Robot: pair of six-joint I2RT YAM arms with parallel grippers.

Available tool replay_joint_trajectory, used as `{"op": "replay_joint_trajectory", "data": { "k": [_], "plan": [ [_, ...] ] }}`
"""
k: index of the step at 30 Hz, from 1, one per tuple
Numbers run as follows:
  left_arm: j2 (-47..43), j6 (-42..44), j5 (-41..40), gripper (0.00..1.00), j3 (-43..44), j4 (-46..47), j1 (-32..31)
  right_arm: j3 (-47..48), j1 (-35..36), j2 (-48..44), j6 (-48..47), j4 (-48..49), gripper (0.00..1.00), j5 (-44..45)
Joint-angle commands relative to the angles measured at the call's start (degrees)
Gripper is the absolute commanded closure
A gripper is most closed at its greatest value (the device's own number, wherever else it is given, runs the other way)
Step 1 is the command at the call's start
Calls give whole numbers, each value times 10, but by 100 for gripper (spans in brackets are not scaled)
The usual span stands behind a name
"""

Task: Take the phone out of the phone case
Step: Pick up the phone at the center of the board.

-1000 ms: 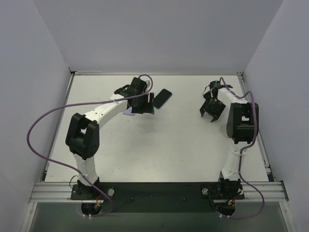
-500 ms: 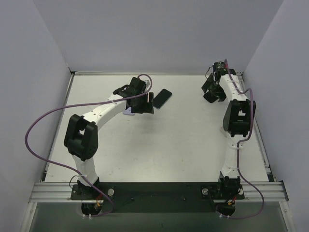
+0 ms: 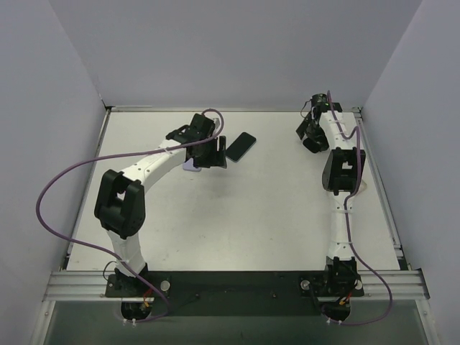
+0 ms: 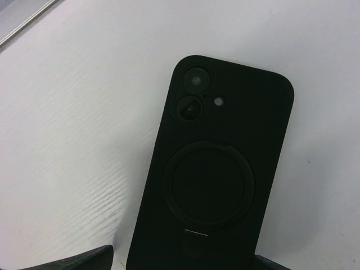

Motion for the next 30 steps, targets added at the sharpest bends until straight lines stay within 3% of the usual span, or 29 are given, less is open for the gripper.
{"op": "replay_joint_trajectory", "data": {
  "k": [1, 5, 10, 13, 14, 17, 20, 25, 27, 30],
  "plan": [
    [-4, 3, 3, 25, 3, 19, 9, 16, 1, 7, 15, -46, 4, 0],
    [-2, 2, 8, 25, 3, 20, 11, 15, 1, 10, 23, -50, 10, 3],
    [-2, 2, 10, 25, 1, 20, 12, 2, 1, 0, 26, -50, 34, 4],
    [-5, 2, 8, 25, -1, 19, 13, -31, 1, -32, 17, -36, 59, -1],
    [-3, 1, 10, 26, 0, 19, 13, -71, 1, -45, 15, -22, 73, -11],
    [14, -15, 15, 25, 6, 23, 16, -176, 1, -113, 6, 17, 94, -36],
    [35, -32, 46, 26, 21, 11, 18, -296, 3, -190, -5, 64, 100, -75],
    [28, -64, 97, 26, 13, 36, 19, -498, 8, -339, -14, 163, 100, -184],
    [31, -87, 131, 26, 17, 42, 19, -600, 10, -406, -14, 227, 100, -241],
    [33, -135, 208, 26, 0, 91, 19, -676, 15, -477, -22, 268, 100, -279]
  ]
}}
